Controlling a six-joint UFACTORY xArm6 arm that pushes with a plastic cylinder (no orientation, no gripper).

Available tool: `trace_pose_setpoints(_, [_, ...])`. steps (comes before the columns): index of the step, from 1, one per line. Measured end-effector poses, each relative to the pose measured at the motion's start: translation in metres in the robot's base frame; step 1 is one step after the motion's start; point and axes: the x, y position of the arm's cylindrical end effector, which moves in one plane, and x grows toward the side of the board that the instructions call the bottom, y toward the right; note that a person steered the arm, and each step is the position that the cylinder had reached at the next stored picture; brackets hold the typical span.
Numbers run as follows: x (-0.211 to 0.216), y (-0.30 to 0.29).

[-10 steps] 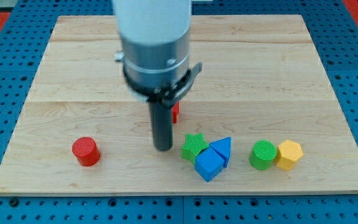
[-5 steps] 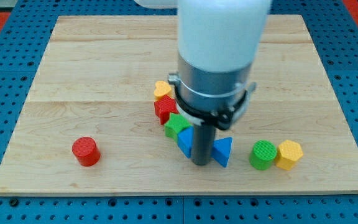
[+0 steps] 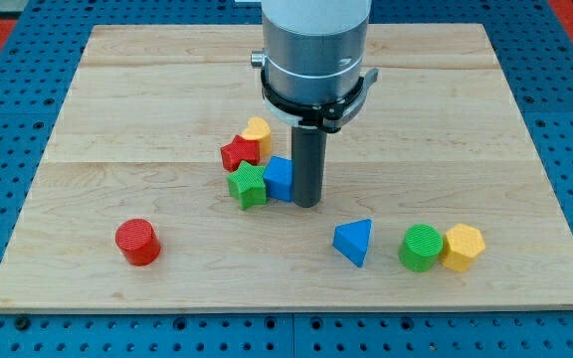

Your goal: Push the green star blue cube into the red staryellow heart

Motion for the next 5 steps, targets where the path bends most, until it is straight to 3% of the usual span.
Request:
trace_pose_setpoints(3, [-0.048,0.0])
trace_pose_setpoints(4, [-0.018,0.044])
trace_pose_setpoints(5, [-0.036,0.095])
